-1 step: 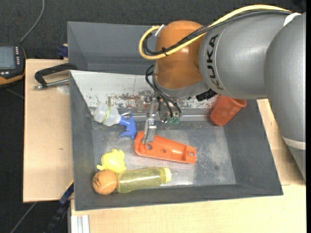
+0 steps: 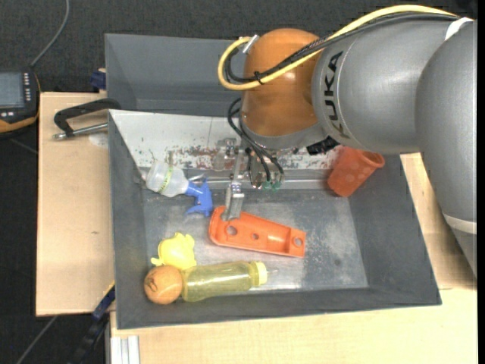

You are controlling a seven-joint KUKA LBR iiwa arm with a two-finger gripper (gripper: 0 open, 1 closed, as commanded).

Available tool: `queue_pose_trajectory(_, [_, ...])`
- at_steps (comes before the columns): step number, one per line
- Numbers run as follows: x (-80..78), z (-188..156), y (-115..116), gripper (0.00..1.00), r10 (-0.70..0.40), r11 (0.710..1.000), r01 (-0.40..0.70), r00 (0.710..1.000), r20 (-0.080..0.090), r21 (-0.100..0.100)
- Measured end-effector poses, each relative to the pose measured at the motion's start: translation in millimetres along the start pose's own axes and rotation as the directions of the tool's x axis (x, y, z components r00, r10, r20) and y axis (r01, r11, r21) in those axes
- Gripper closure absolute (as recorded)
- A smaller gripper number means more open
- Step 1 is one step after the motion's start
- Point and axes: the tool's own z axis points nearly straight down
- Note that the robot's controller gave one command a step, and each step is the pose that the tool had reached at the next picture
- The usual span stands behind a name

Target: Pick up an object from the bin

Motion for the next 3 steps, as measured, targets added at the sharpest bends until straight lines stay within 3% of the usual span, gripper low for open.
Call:
queue_pose_trajectory(1, [18.6, 49.9, -24.5, 0.0, -0.028, 1.0, 0.028, 1.0, 0.002, -0.001])
queue_pose_trajectory(2, [47.3, 83.3, -24.4, 0.0, -0.004, 1.0, 0.004, 1.0, -0.005, 0.002])
queue_pose_trajectory(3, [35.1, 84.6, -66.1, 1.0, -0.001, 1.0, 0.001, 1.0, 0.007, -0.003])
